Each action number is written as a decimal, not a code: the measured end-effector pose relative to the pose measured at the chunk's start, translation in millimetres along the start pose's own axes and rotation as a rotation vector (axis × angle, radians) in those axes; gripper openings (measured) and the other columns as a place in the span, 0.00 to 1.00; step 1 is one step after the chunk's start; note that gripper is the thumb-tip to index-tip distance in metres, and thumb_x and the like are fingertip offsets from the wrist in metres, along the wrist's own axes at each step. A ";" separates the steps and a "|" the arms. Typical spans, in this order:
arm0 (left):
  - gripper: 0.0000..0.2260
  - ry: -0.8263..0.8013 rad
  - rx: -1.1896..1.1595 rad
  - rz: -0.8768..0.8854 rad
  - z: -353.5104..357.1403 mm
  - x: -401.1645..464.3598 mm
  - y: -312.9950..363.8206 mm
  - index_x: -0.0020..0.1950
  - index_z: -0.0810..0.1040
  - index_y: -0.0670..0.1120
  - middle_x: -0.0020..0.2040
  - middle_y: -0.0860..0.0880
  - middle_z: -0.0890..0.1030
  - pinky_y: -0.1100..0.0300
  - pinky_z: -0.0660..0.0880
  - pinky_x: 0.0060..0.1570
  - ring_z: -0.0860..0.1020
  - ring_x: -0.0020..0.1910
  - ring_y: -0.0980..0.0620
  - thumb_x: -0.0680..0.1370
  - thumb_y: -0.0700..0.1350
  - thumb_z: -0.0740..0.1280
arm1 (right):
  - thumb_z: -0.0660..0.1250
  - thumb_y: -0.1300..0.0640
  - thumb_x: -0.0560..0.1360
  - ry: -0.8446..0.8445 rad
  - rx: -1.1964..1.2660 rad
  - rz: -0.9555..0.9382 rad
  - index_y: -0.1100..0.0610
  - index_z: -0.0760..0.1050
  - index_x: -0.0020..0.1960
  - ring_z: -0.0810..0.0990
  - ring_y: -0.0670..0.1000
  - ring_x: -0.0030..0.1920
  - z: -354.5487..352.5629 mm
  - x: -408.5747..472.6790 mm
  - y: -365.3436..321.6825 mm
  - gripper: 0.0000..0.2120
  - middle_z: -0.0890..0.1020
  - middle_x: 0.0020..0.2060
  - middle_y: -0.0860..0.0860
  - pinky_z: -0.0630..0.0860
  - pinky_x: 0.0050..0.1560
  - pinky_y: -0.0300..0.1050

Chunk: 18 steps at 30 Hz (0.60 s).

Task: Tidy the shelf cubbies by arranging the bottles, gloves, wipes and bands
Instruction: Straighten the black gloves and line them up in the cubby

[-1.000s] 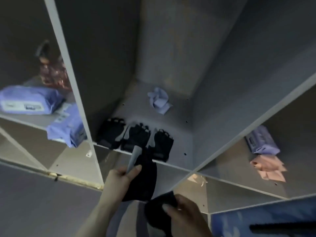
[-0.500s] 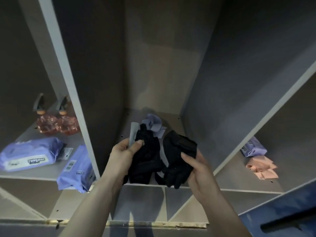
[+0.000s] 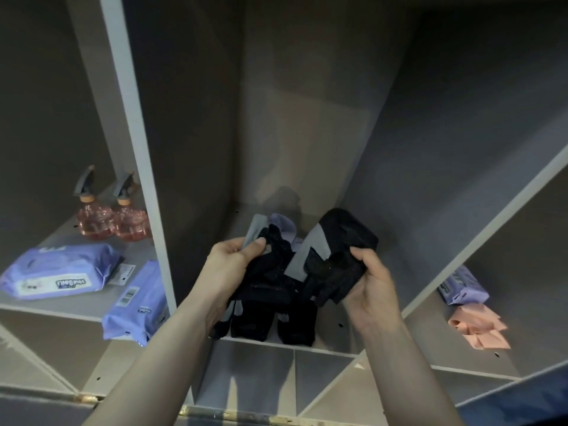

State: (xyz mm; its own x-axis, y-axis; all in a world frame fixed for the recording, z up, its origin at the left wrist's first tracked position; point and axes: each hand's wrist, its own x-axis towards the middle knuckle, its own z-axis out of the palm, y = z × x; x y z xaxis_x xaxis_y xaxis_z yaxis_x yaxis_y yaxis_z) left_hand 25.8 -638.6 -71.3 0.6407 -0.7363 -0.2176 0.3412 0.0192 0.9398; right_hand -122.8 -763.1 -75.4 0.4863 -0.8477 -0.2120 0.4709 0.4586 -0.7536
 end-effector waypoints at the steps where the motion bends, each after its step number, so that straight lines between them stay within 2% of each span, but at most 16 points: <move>1: 0.09 -0.015 0.001 -0.016 2.2 1.3 3.1 0.45 0.82 0.41 0.38 0.42 0.84 0.59 0.79 0.36 0.82 0.34 0.47 0.78 0.45 0.66 | 0.65 0.63 0.71 -0.036 0.009 -0.045 0.63 0.74 0.63 0.77 0.60 0.61 1.9 2.1 -1.5 0.21 0.79 0.60 0.61 0.70 0.67 0.58; 4: 0.11 -0.030 0.012 -0.029 7.5 6.7 10.4 0.45 0.82 0.40 0.39 0.41 0.84 0.60 0.79 0.36 0.82 0.35 0.47 0.79 0.46 0.66 | 0.73 0.59 0.65 -0.158 -0.041 -0.233 0.56 0.79 0.50 0.79 0.53 0.52 10.1 5.8 -11.4 0.14 0.82 0.47 0.54 0.73 0.59 0.49; 6: 0.11 -0.042 0.017 -0.045 11.4 10.0 12.5 0.47 0.82 0.39 0.42 0.40 0.84 0.59 0.80 0.38 0.82 0.37 0.46 0.78 0.46 0.66 | 0.79 0.54 0.58 -0.247 -0.109 -0.331 0.51 0.79 0.41 0.79 0.49 0.46 16.1 7.2 -15.0 0.14 0.81 0.40 0.49 0.74 0.52 0.44; 7: 0.12 -0.041 0.021 -0.052 13.6 10.7 13.4 0.49 0.82 0.38 0.43 0.39 0.84 0.58 0.80 0.39 0.82 0.39 0.45 0.78 0.46 0.66 | 0.79 0.54 0.57 -0.268 -0.125 -0.367 0.50 0.78 0.38 0.79 0.48 0.45 17.2 9.0 -15.3 0.13 0.81 0.39 0.48 0.74 0.50 0.41; 9: 0.13 -0.028 0.035 -0.053 16.3 13.2 13.7 0.50 0.82 0.37 0.45 0.38 0.84 0.57 0.80 0.40 0.82 0.41 0.43 0.78 0.46 0.66 | 0.74 0.59 0.61 -0.275 -0.124 -0.423 0.51 0.77 0.36 0.81 0.46 0.43 20.3 10.0 -19.2 0.08 0.82 0.37 0.47 0.76 0.49 0.39; 11: 0.12 -0.032 0.048 -0.053 17.4 14.1 13.7 0.48 0.82 0.38 0.43 0.39 0.84 0.57 0.79 0.40 0.82 0.39 0.44 0.78 0.46 0.66 | 0.67 0.66 0.66 -0.295 -0.069 -0.467 0.52 0.76 0.35 0.83 0.46 0.45 22.9 12.1 -26.5 0.10 0.84 0.37 0.47 0.78 0.50 0.38; 12: 0.11 -0.039 0.057 -0.057 17.6 14.8 12.3 0.46 0.82 0.39 0.42 0.39 0.83 0.56 0.78 0.41 0.81 0.37 0.45 0.78 0.46 0.66 | 0.67 0.66 0.66 -0.315 -0.048 -0.486 0.51 0.76 0.34 0.83 0.47 0.48 23.7 13.9 -30.4 0.11 0.85 0.40 0.48 0.78 0.51 0.38; 14: 0.11 -0.065 0.078 -0.079 20.1 13.7 10.1 0.44 0.83 0.40 0.41 0.39 0.83 0.53 0.77 0.46 0.81 0.37 0.44 0.78 0.46 0.66 | 0.73 0.62 0.63 -0.379 -0.083 -0.528 0.49 0.77 0.33 0.81 0.52 0.57 25.5 18.2 -33.8 0.09 0.86 0.47 0.51 0.77 0.56 0.41; 16: 0.11 -0.098 0.068 -0.092 25.5 11.3 8.1 0.46 0.83 0.39 0.42 0.38 0.83 0.51 0.78 0.48 0.82 0.39 0.43 0.78 0.45 0.66 | 0.75 0.65 0.61 -0.447 -0.241 -0.571 0.48 0.76 0.32 0.78 0.54 0.61 22.7 19.6 -28.5 0.14 0.84 0.53 0.51 0.73 0.64 0.48; 18: 0.11 -0.113 -0.010 -0.071 31.7 9.9 6.3 0.49 0.82 0.37 0.43 0.38 0.83 0.53 0.80 0.42 0.82 0.38 0.44 0.79 0.42 0.63 | 0.69 0.68 0.63 -0.523 -0.534 -0.620 0.47 0.76 0.32 0.75 0.54 0.65 10.2 17.4 -15.4 0.16 0.82 0.58 0.51 0.68 0.69 0.54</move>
State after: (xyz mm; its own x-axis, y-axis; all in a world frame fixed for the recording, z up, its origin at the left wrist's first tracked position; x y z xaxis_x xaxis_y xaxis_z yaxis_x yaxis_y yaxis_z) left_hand 12.4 -667.2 -59.1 0.5331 -0.8078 -0.2516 0.3903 -0.0291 0.9202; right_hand -114.1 -782.2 -61.1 0.5910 -0.6130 0.5244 0.4206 -0.3205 -0.8487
